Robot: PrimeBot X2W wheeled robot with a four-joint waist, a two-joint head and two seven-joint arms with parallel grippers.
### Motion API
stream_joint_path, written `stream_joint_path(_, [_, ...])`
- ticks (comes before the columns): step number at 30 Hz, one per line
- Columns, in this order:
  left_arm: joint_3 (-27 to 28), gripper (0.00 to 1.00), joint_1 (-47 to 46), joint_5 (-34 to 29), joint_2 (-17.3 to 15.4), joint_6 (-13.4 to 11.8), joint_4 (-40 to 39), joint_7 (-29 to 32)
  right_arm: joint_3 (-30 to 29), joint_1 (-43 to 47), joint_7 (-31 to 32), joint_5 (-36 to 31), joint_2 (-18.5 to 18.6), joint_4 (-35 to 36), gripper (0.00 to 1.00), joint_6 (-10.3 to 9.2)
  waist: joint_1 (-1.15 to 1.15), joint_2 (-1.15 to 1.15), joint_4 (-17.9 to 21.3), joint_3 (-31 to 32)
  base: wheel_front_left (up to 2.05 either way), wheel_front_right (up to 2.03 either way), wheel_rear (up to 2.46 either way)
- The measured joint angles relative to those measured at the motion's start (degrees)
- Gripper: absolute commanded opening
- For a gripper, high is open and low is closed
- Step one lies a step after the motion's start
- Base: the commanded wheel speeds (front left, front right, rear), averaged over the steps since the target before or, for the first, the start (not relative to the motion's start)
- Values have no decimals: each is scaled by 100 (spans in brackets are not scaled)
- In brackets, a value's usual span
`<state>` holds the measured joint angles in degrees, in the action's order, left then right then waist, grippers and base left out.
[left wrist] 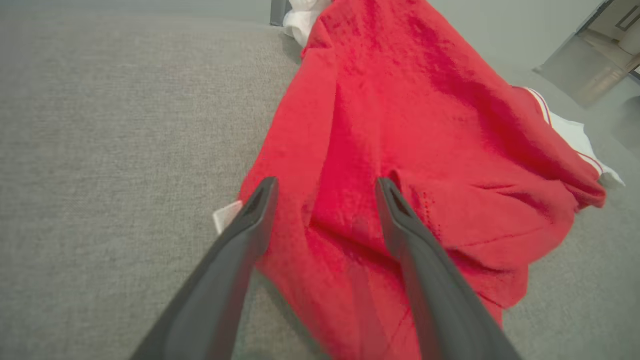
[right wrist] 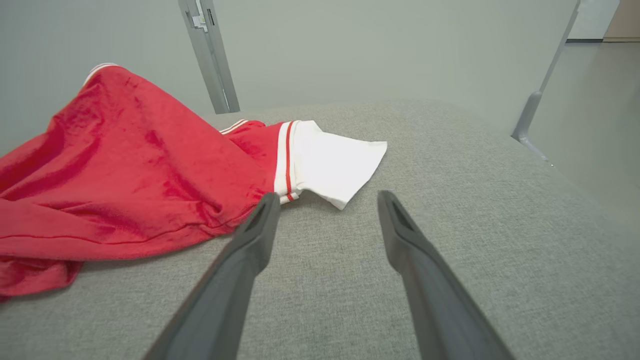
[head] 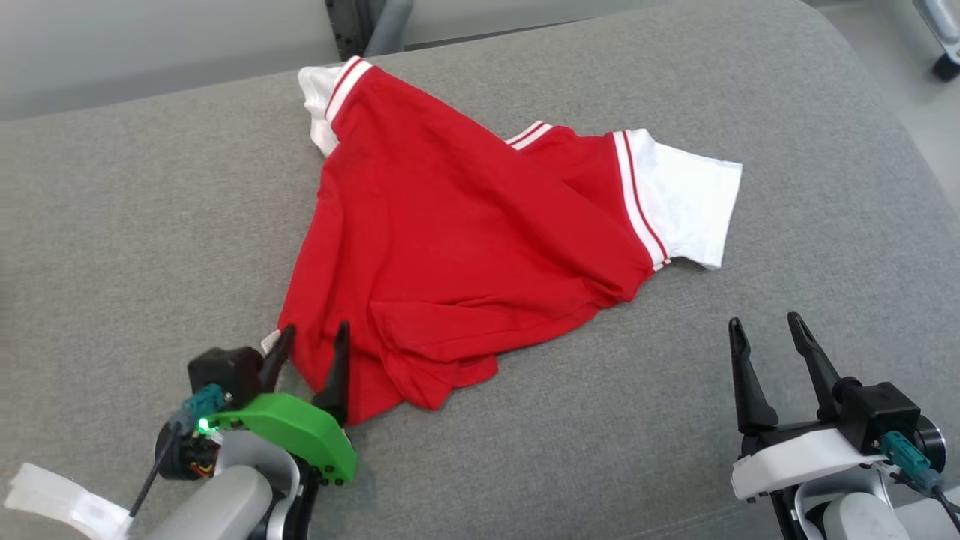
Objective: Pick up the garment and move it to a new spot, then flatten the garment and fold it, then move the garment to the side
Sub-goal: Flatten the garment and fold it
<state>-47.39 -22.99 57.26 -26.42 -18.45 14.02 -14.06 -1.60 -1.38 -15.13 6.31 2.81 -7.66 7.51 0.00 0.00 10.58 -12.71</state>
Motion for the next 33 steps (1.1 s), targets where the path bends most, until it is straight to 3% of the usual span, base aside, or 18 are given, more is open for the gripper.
stream_joint_path(9, [-122, 100, 135, 261, 266, 35, 604, 287, 79, 19, 0, -51, -1, -12, 100, 0, 0, 0, -274, 211, 0, 0, 0])
stream_joint_path(15, [-110, 100, 219, 528, 523, 355, 717, 385, 90, 91, 0, -62, -1, -24, 100, 0, 0, 0, -201, 240, 0, 0, 0])
stream_joint_path(16, [-121, 44, 237, 601, 550, 393, 762, 426, 89, 98, 0, -62, -1, -27, 100, 0, 0, 0, -186, 242, 0, 0, 0])
stream_joint_path(17, [-134, 0, 246, 626, 558, 433, 814, 449, 88, 98, 0, -59, -1, -25, 100, 0, 0, 0, -171, 240, 0, 0, 0])
stream_joint_path(21, [-84, 0, 248, 727, 487, 594, 802, 517, 74, 101, 0, -22, 0, -18, 100, 0, 0, 0, -130, 231, 0, 0, 0])
stream_joint_path(23, [-32, 0, 246, 746, 299, 635, 683, 565, 62, 116, 0, -5, 0, -14, 100, 0, 0, 0, -142, 230, 0, 0, 0])
stream_joint_path(28, [132, 0, 208, 769, -374, 679, 30, 821, 14, 148, 0, 15, 0, -14, 100, 0, 0, 0, -202, 235, 0, 0, 0])
stream_joint_path(33, [100, 0, 106, 761, -1295, 795, -856, 1519, 20, 193, 0, 14, 0, -24, 100, 0, 0, 0, -307, 256, 0, 0, 0])
